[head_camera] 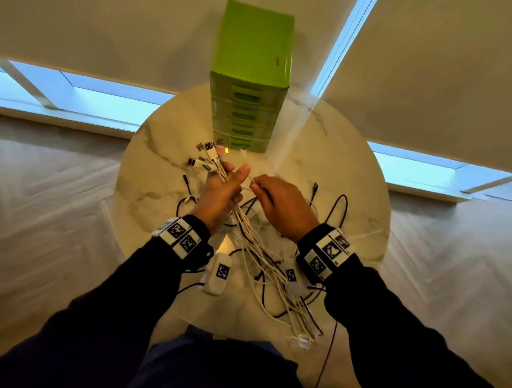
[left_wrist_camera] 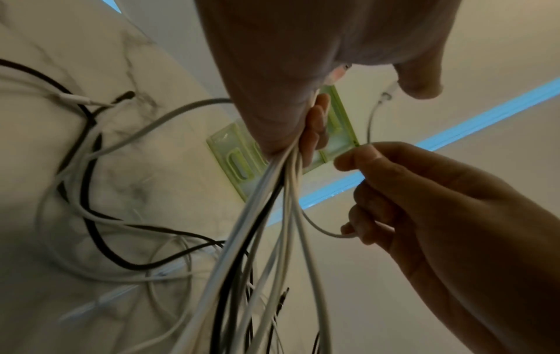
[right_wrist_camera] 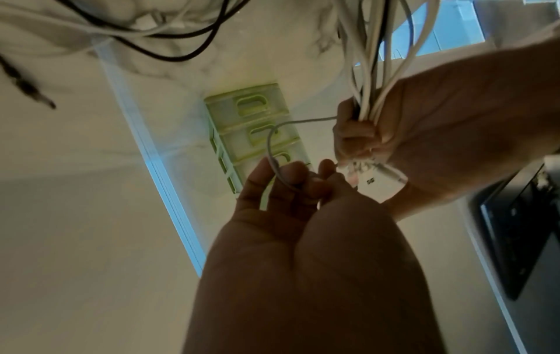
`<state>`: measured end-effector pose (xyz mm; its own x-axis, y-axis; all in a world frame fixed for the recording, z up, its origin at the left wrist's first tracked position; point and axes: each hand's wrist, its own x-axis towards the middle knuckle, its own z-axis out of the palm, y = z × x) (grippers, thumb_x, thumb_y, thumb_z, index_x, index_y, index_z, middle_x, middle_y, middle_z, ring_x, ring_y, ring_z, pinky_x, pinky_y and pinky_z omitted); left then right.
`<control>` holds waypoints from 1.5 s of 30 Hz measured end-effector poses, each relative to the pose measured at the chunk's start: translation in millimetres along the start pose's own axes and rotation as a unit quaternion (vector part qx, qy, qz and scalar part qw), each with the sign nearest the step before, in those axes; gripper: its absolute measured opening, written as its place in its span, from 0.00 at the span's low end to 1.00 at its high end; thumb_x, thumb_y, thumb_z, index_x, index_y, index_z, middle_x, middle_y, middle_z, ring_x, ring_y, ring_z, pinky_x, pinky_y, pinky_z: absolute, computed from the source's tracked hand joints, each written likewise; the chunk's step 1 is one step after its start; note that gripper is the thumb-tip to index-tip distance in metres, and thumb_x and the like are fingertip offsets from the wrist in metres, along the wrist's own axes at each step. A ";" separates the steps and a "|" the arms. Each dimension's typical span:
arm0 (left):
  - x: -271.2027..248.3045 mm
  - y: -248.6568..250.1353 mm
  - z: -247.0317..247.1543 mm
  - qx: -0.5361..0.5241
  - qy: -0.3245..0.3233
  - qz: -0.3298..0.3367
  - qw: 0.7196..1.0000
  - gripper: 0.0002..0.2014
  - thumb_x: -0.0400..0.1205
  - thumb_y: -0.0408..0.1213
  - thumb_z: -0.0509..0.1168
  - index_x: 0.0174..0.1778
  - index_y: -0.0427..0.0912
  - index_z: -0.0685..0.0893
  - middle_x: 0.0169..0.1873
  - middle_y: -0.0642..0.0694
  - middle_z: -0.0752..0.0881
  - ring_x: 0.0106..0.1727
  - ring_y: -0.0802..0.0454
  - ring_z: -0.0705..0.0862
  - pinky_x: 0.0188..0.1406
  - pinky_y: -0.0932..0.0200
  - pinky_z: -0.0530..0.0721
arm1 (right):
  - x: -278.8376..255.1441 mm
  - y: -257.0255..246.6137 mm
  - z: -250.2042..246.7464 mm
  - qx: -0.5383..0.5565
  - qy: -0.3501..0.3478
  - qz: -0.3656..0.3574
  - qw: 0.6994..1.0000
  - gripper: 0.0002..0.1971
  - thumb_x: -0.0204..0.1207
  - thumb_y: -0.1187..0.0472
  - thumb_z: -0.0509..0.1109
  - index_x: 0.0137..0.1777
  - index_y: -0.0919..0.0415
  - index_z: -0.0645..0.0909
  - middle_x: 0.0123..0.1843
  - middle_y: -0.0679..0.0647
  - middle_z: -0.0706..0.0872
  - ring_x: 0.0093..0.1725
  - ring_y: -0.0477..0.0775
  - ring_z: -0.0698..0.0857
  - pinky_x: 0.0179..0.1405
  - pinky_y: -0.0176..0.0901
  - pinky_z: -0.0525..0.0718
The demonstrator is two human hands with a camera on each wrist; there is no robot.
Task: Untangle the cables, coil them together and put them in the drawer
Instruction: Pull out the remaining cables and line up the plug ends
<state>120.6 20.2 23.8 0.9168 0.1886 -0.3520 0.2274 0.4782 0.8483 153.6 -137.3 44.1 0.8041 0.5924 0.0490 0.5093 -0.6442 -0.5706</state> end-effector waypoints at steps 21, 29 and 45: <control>-60.7 20.9 25.7 0.160 -0.054 0.036 0.985 0.25 0.87 0.66 0.51 0.31 0.55 0.73 0.28 0.51 0.59 0.27 0.53 0.59 0.29 0.53 0.59 | -43.8 -3.5 -14.4 0.106 -0.109 0.022 0.988 0.10 0.86 0.55 0.66 0.50 0.60 0.84 0.47 0.51 0.88 0.49 0.50 0.85 0.54 0.46 0.81; -50.7 79.3 -2.2 0.049 0.052 0.105 0.992 0.23 0.87 0.63 0.52 0.39 0.49 0.76 0.27 0.55 0.67 0.28 0.58 0.66 0.27 0.58 0.59 | -29.5 43.1 37.2 0.062 -0.245 0.043 0.967 0.11 0.89 0.53 0.61 0.44 0.49 0.78 0.47 0.49 0.85 0.49 0.54 0.83 0.51 0.43 0.78; -57.0 108.4 -33.4 0.037 0.081 0.152 0.984 0.19 0.92 0.55 0.50 0.36 0.55 0.72 0.25 0.54 0.62 0.24 0.57 0.59 0.25 0.58 0.57 | 7.7 40.7 -10.8 0.053 -0.011 0.148 0.987 0.22 0.90 0.45 0.53 0.38 0.54 0.75 0.34 0.54 0.86 0.34 0.52 0.84 0.41 0.46 0.76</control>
<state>82.0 90.0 122.6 0.8831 0.4503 -0.1314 -0.0199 0.3158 0.9486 183.8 -164.1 30.1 0.9059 0.3960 -0.1499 0.2165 -0.7374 -0.6398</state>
